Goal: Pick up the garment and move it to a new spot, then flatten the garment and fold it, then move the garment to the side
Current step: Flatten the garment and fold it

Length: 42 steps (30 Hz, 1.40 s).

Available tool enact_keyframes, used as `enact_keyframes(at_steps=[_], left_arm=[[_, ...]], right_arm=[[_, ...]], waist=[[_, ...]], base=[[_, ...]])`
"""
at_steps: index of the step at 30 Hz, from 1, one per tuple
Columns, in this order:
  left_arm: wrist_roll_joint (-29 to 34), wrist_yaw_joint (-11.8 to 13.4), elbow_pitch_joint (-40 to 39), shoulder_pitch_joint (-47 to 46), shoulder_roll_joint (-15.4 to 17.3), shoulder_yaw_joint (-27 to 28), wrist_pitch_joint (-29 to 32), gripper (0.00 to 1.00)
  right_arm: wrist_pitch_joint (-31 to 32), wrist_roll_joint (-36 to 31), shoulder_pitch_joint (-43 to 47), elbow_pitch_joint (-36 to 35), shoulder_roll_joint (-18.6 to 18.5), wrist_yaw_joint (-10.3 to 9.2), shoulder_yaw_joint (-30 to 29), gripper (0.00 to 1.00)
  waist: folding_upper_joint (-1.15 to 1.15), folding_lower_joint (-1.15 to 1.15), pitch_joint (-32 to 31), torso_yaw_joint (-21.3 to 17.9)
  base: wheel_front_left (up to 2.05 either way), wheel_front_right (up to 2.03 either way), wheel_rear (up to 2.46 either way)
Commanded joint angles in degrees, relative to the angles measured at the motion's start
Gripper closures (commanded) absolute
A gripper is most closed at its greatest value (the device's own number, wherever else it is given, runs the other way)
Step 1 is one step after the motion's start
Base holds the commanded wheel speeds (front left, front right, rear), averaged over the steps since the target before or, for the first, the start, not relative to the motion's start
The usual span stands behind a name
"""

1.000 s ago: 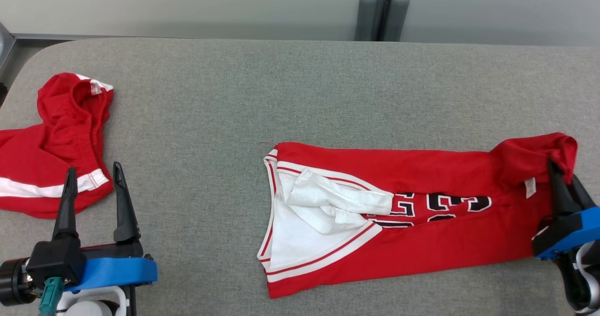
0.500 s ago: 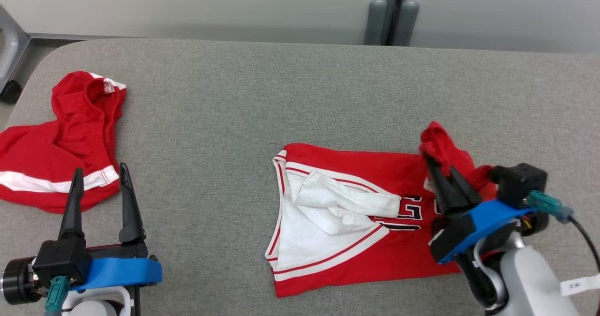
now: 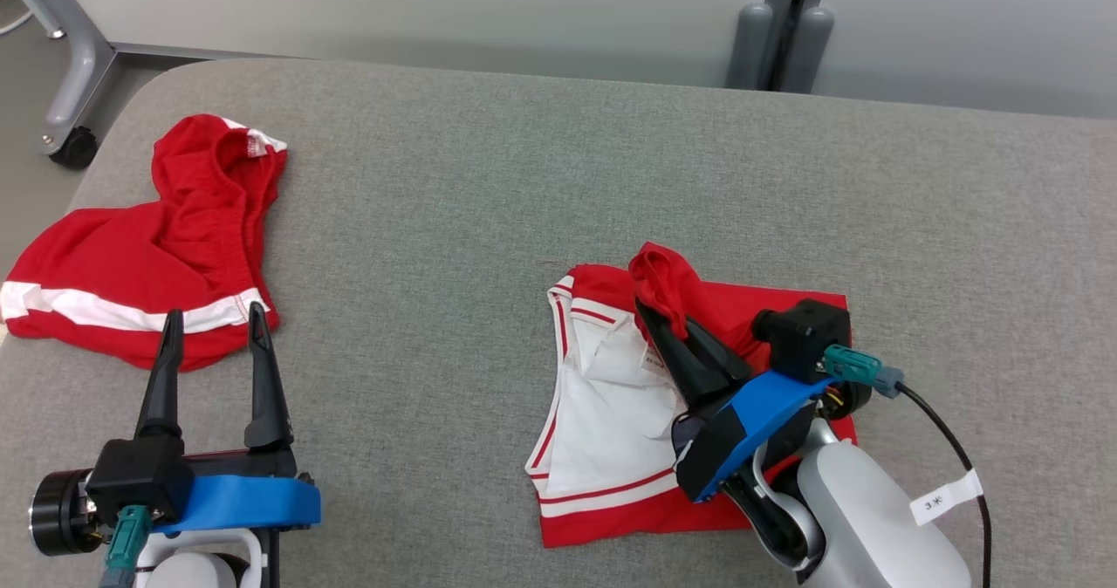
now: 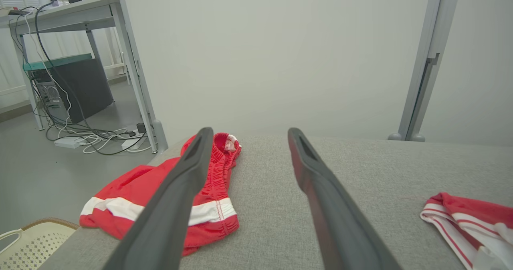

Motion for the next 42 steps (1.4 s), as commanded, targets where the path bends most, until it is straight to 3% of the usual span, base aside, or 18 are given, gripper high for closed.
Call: enact_keyframes(at_steps=[1,6,7,9,16,27,32,42], left_arm=[[-0.1,-0.2,0.0,-0.9,-0.1,-0.4,-0.3,0.0],[-0.4,-0.2,0.6,-1.7,-0.3,-0.8,-0.3,0.0],[-0.5,-0.1,0.7,-1.7,-0.3,-0.8,-0.3,0.0],[-0.6,0.0,0.8,-1.8,-0.4,-0.7,-0.3,0.0],[-0.6,0.3,1.0,-1.5,-0.4,0.1,-0.3,0.0],[-0.2,0.1,0.2,-1.0,-0.5,0.8,-0.3,0.0],[-0.2,0.0,0.1,-1.0,-0.5,0.9,-0.3,0.0],[-0.2,-0.1,0.4,-1.7,-0.5,0.4,-0.3,0.0]], right_arm=[[-0.8,0.5,-1.5,1.0,0.3,0.01,0.8,1.0],[-2.9,2.3,-4.2,5.6,0.4,0.01,3.7,1.0],[-3.6,2.7,-4.6,6.3,0.4,0.01,4.2,0.71],[-4.6,4.0,-5.2,7.6,0.4,0.01,5.4,0.0],[-9.4,3.3,-7.7,9.2,0.4,0.01,4.0,0.0],[-11.6,-1.9,-3.4,3.0,-6.1,0.01,-8.1,0.0],[-10.5,-3.2,-0.2,1.4,-7.0,0.01,-12.4,0.0],[-5.6,-2.8,1.8,0.2,-5.7,0.01,-9.7,0.0]], waist=[[0.0,0.0,0.3,0.5],[0.0,0.0,0.8,1.7],[0.0,0.0,0.9,1.8],[0.0,0.0,0.9,1.9],[0.0,0.0,0.6,0.6],[0.0,0.0,0.3,-1.8],[0.0,0.0,0.4,-2.1],[0.0,0.0,0.9,-1.5]], base=[[0.0,0.0,0.0],[0.0,0.0,0.0],[0.0,0.0,0.0],[0.0,0.0,0.0],[0.0,0.0,0.0],[0.0,0.0,0.0],[0.0,0.0,0.0],[0.0,0.0,0.0]])
